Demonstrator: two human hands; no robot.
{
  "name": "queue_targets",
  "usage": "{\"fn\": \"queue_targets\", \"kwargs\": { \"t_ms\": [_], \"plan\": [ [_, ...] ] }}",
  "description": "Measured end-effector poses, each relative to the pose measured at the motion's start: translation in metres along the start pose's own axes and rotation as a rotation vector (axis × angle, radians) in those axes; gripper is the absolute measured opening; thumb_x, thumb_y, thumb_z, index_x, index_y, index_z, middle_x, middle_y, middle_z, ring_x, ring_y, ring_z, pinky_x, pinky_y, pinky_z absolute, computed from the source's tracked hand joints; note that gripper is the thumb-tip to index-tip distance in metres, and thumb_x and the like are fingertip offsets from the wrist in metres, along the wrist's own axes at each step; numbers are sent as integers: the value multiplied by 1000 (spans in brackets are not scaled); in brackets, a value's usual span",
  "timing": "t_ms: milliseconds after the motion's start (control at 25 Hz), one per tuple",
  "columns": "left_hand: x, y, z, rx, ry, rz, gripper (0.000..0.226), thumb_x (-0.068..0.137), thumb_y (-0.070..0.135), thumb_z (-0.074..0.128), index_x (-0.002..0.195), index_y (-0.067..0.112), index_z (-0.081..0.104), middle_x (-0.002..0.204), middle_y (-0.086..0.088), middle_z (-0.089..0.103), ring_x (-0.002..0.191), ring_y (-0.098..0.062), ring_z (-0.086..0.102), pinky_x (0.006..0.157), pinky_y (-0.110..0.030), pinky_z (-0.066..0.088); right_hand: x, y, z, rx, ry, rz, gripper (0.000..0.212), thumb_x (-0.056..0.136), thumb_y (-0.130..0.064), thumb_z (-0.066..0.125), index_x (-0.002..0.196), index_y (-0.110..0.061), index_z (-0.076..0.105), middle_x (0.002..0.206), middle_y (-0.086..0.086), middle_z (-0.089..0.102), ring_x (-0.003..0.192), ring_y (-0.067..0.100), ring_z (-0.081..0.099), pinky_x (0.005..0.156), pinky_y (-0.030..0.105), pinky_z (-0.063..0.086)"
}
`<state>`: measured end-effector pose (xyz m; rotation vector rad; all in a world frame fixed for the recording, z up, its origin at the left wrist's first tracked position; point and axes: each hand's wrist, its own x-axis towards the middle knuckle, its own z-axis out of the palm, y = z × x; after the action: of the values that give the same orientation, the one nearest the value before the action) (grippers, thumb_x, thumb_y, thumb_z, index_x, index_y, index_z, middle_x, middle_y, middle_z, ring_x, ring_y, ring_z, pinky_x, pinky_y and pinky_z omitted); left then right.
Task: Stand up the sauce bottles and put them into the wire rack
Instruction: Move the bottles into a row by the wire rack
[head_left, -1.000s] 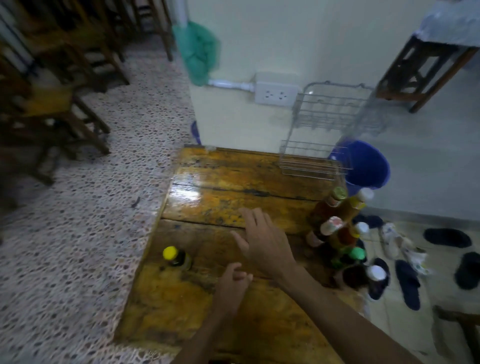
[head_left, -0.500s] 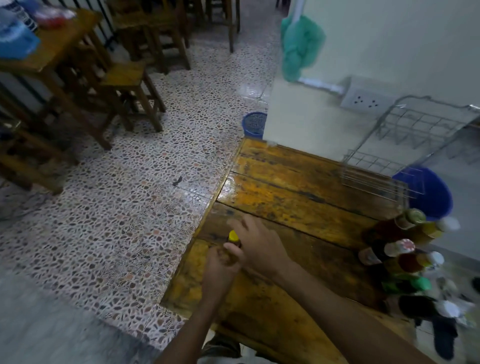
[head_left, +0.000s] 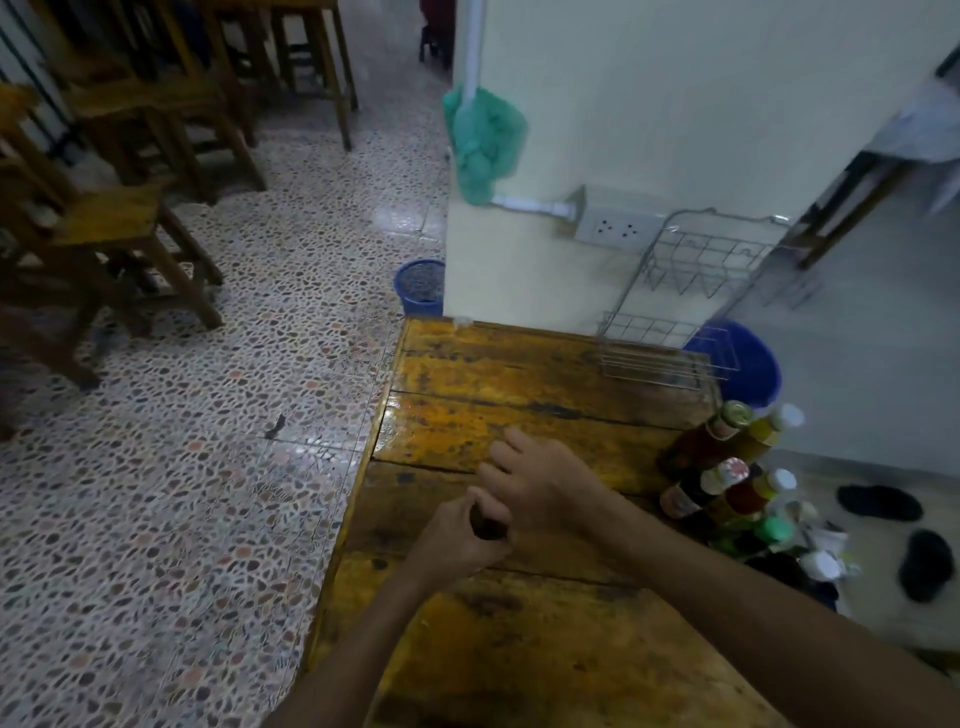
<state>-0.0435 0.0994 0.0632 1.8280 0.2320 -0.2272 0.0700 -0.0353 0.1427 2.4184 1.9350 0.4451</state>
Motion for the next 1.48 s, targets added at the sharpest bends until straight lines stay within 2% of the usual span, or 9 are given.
{"fn": "queue_targets", "kwargs": {
  "t_ms": [160,280,440,520,640,760,920,1320,1480],
  "plan": [
    [17,22,7,71,69,-32,18,76,28,78,86,35,65,71,13,64,63,-6,60,57,-29,46,-7,25,-2,2,-75,177,48,105,-34,36,69,-15,62,64,4,58,58,22,43,44,33,43],
    [32,25,12,289,145,-41,19,76,39,73,90,32,62,78,8,68,70,-13,65,60,-38,54,-12,20,-4,81,-140,546,49,102,-34,34,59,-18,52,56,0,49,48,21,45,39,29,41],
    [36,15,25,725,303,49,36,84,48,70,105,21,66,88,1,74,75,-23,70,61,-39,58,-22,16,4,300,-545,909,35,105,-24,34,99,-10,66,89,8,60,92,34,67,68,37,46],
    [34,12,27,716,280,58,36,85,45,73,110,20,66,92,1,75,77,-21,71,61,-38,58,-26,13,1,425,-569,1019,39,107,-33,34,107,-11,66,101,12,66,96,33,65,71,38,44],
    [41,18,11,383,38,-39,35,79,41,77,111,35,64,95,10,74,83,-9,70,68,-36,58,-35,8,5,231,-213,746,50,105,-51,33,86,-16,63,80,4,65,64,21,60,49,31,43],
    [40,27,1,298,-71,14,30,77,29,80,100,39,63,85,13,72,73,3,67,61,-22,51,-40,14,5,155,-18,414,36,105,-41,35,84,-20,56,70,-3,58,51,15,51,36,29,40],
    [40,19,10,278,49,-8,27,75,37,77,100,31,68,82,8,74,71,-8,69,62,-38,56,-31,8,5,184,-31,581,42,105,-39,29,78,-19,54,58,-3,55,40,18,47,34,26,31],
    [28,2,41,628,213,19,42,82,46,82,112,22,65,97,5,75,80,-15,69,56,-22,39,-46,-28,22,290,-271,1050,48,109,-36,30,73,-17,56,59,2,57,52,25,62,42,30,39],
    [26,-12,57,742,214,121,40,76,39,88,97,19,61,88,-1,73,75,-21,69,54,-27,34,-58,-33,20,218,-483,1014,37,109,-16,29,108,-11,65,82,5,66,68,22,66,45,27,32]
  ]
}}
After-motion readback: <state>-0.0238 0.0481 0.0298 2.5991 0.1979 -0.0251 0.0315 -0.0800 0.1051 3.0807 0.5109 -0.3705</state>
